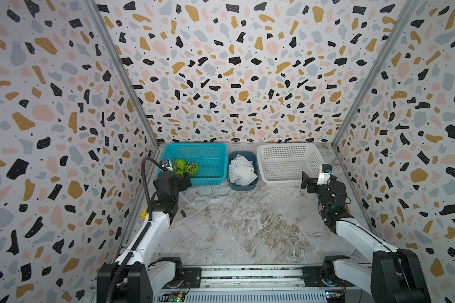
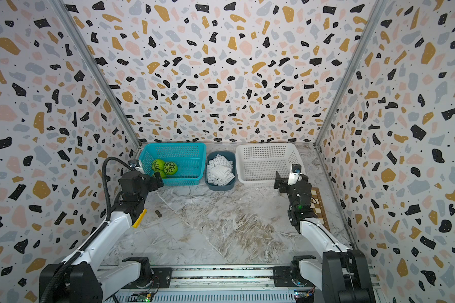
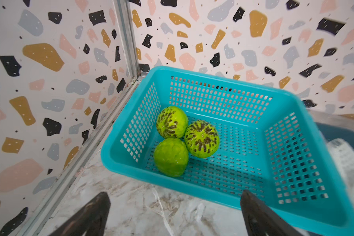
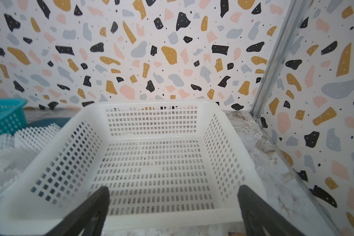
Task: Sleeve custard apples in foam nets
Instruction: Pick up the custard apple from the basket.
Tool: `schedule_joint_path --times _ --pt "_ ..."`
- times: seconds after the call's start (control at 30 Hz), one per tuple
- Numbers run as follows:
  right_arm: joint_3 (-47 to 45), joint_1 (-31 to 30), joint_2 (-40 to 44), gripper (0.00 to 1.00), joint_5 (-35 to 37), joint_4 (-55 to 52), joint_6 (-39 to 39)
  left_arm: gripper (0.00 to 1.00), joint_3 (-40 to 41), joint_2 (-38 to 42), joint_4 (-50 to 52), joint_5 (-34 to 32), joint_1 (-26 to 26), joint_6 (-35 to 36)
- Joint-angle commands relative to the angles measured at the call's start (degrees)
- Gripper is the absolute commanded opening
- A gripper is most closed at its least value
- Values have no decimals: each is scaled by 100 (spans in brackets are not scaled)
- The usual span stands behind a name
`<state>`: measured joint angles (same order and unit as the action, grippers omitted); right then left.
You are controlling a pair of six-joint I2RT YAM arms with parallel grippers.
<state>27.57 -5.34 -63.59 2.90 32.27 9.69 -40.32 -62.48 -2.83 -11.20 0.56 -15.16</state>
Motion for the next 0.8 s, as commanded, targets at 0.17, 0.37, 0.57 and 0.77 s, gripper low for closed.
schedule_joint_path --times 0.17,0.37,0.57,0.77 --pt "1297 1047 -436 99 -2317 -2329 2855 99 -1605 -560 1433 870 -119 -1407" --pt "1291 186 -82 100 -2240 -2533 2190 99 -3332 -2002 3022 1314 -118 -1100" --pt "1393 -470 4 98 -1980 -3007 2080 99 -4619 -3500 3843 1504 -117 -1192" --pt "1202 -1118 52 98 -1733 -3209 1921 99 -6032 -4934 4689 1513 -108 -1134"
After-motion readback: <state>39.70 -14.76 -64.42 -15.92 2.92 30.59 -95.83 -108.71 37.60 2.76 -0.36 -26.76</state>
